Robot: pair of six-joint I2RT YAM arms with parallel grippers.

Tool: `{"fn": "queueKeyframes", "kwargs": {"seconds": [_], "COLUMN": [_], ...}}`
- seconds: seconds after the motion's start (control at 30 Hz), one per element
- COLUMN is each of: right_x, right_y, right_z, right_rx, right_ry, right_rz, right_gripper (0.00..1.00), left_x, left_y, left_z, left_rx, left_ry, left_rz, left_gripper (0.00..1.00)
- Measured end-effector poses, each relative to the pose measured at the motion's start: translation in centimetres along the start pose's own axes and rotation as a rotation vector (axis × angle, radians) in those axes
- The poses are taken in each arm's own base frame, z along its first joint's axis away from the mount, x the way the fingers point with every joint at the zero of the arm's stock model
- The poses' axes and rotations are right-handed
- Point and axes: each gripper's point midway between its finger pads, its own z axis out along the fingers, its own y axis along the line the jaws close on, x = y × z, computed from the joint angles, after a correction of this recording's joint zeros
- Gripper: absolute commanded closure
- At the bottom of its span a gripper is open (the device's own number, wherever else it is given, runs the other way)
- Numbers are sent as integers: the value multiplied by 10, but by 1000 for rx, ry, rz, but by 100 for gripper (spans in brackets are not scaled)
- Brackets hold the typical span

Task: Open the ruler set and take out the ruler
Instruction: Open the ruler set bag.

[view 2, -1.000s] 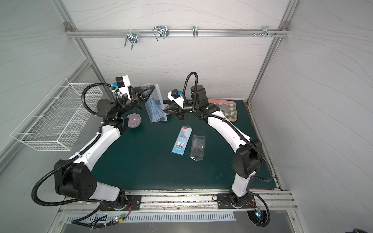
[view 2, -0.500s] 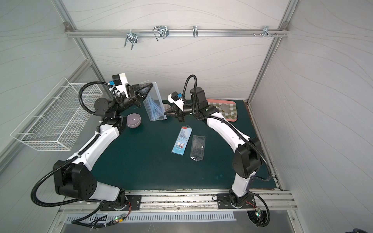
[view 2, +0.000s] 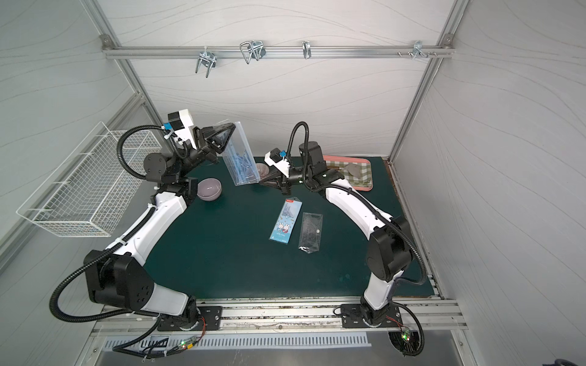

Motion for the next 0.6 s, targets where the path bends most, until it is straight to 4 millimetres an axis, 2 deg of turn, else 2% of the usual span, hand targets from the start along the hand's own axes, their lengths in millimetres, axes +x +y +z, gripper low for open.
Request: {"fn": "queueKeyframes", "kwargs": {"seconds": [0.3, 0.5, 0.6], "right_x": [0, 21, 23], "right_y": [-1, -3, -3], "right_z": [-1, -3, -3], "right_rx": [6, 9, 7], "right_ry": [1, 58, 69], "right_rz": [0, 91, 111], "right_gripper": [87, 79, 75], "left_x": [-1, -52, -63], "left_y": [1, -13, -21], "left_z": [0, 1, -1], "left_rx": [13, 49, 69], "left_ry": [-17, -156, -193], "left_rz": [-16, 109, 138], "left_gripper": [100, 100, 100]}}
